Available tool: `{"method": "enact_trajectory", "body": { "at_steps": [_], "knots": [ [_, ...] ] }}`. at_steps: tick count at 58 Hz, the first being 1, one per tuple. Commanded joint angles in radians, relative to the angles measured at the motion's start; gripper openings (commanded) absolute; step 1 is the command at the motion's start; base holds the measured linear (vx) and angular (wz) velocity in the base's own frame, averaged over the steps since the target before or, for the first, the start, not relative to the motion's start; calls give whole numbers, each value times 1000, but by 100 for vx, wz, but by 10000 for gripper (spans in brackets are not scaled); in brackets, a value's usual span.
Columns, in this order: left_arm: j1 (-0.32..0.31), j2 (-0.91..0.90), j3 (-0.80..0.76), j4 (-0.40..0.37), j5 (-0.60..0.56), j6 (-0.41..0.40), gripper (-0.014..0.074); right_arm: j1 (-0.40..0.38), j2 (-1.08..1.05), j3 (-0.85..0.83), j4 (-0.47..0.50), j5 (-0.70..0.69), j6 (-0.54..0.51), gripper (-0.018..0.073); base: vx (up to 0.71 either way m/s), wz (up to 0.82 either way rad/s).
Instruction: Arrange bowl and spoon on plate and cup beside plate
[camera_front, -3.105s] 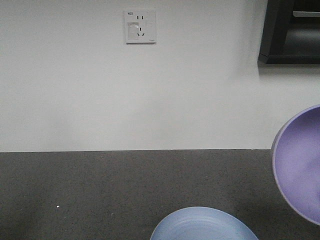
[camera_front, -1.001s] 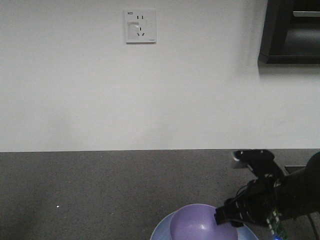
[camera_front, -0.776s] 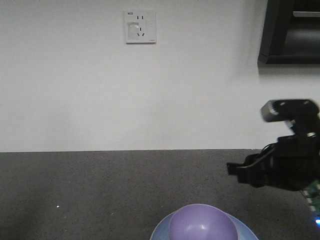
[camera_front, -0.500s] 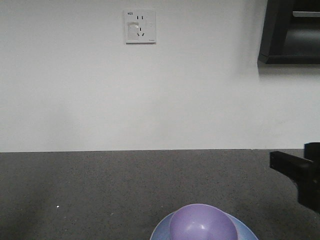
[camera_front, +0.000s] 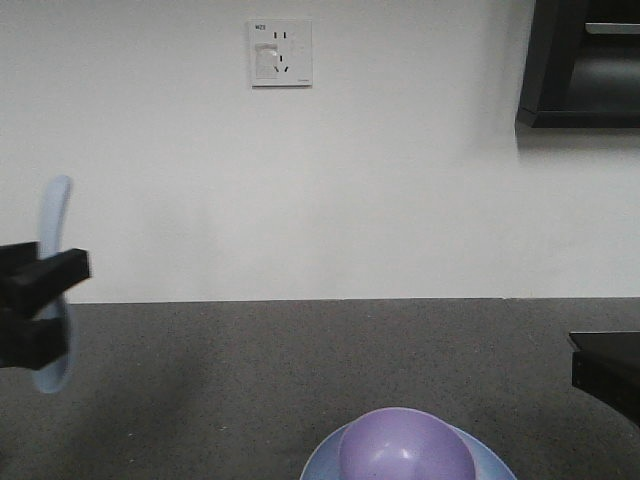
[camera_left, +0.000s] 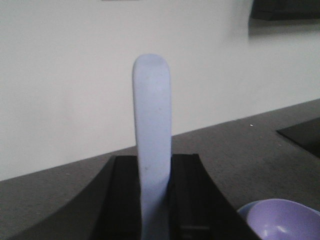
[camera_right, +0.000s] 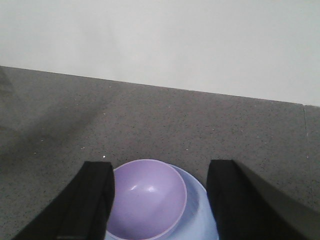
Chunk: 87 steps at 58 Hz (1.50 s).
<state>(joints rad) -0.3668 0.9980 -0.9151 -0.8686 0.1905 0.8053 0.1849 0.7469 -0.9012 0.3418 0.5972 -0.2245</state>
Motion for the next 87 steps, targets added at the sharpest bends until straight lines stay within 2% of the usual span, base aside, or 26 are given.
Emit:
{"method": "enact_trajectory", "body": {
  "at_steps": [1, 6, 14, 22, 30, 37, 46, 50, 62, 68, 78, 83, 87],
  "knots": [
    [-107, 108, -72, -191, -107, 155, 1, -7, -2, -25, 3, -87, -6, 469, 0, 0],
    [-214, 235, -165, -226, -134, 228, 1, -7, -2, -25, 3, -87, -6, 469, 0, 0],
    [-332, 443, -317, -227, -162, 229, 1, -7, -2, -25, 0, -87, -7, 469, 0, 0],
    [-412, 627, -450, -237, -157, 212, 4, -7, -2, -25, -13, -87, -7, 469, 0, 0],
    [-453, 756, -535, -245, -155, 212, 5, -7, -2, -25, -32, -87, -7, 469, 0, 0],
    [-461, 812, -543, -245, -147, 212, 18, -7, -2, -25, -32, -87, -8, 469, 0, 0],
    [-461, 851, -543, -245, -112, 212, 98, -7, -2, -25, -32, -88, -12, 469, 0, 0],
    [-461, 861, -543, -244, -108, 212, 159, -7, -2, -25, -32, -89, -12, 469, 0, 0],
    [-460, 865, -542, -244, -107, 214, 437, -7, -2, -25, -31, -88, -12, 469, 0, 0],
    [-456, 857, -542, -244, -106, 214, 522, -7, -2, -25, -31, -88, -11, 469, 0, 0],
    [-417, 781, -542, -240, -101, 214, 526, -7, -2, -25, -31, -82, -11, 469, 0, 0],
    [-370, 714, -542, -220, -82, 213, 503, -7, -2, -25, -31, -80, -11, 469, 0, 0],
    [-315, 650, -542, -167, -55, 210, 475, -7, -2, -25, -31, -77, -11, 469, 0, 0]
  ]
}}
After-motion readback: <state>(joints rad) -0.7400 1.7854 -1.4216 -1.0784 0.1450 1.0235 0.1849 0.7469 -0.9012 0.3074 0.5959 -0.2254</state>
